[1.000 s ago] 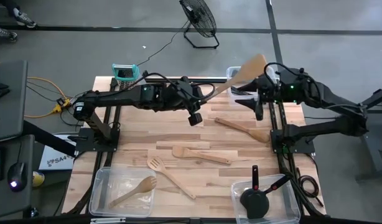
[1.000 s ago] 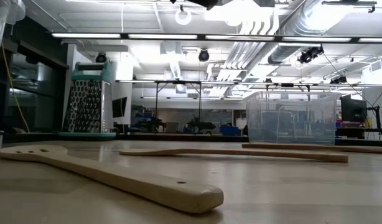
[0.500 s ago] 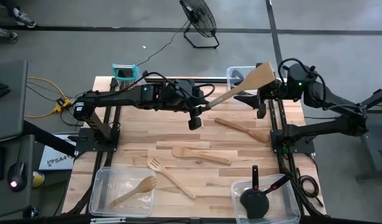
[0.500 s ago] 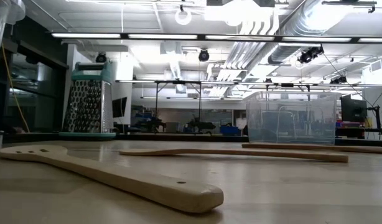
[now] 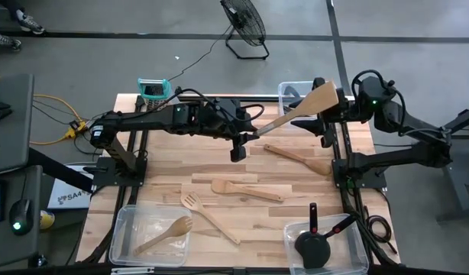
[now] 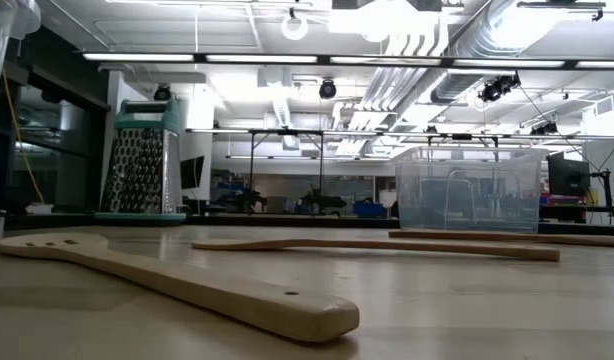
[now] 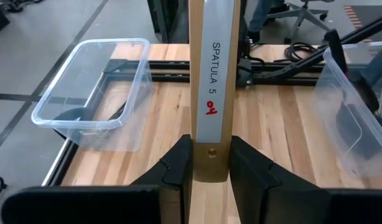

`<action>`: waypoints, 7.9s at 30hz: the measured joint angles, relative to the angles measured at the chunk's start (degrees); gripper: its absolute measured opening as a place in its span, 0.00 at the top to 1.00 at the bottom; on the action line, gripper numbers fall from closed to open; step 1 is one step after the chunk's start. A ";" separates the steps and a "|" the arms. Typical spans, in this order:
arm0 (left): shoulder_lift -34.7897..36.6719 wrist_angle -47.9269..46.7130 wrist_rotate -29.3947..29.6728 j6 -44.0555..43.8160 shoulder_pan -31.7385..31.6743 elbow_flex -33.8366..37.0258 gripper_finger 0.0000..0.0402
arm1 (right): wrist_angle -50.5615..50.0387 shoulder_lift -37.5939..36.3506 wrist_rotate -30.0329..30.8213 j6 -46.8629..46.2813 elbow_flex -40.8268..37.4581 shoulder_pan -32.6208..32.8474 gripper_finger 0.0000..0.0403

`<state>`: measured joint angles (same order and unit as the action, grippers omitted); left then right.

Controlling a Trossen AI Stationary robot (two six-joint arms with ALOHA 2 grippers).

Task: Pick & Place Kitchen Items
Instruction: Put the light brown spatula into the bottom right transparent bin, then put the light brown serving spoon into the bottom left transparent bin

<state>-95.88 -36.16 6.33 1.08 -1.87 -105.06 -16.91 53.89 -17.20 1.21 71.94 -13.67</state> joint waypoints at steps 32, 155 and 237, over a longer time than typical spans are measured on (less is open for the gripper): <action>-0.02 -0.07 -0.87 0.04 0.00 0.00 0.82 | -0.30 0.00 0.53 0.54 0.00 0.00 0.73; -0.04 -14.89 7.85 -4.35 -0.02 0.02 0.47 | -44.15 27.23 7.46 -69.78 0.02 59.91 0.49; -4.79 -14.76 1.05 -8.56 -5.64 0.07 0.47 | -52.13 -12.02 51.45 -55.26 -14.46 34.17 0.27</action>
<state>-100.66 -50.92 7.38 -7.47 -7.51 -104.99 -69.03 41.87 34.25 -54.05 57.48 20.50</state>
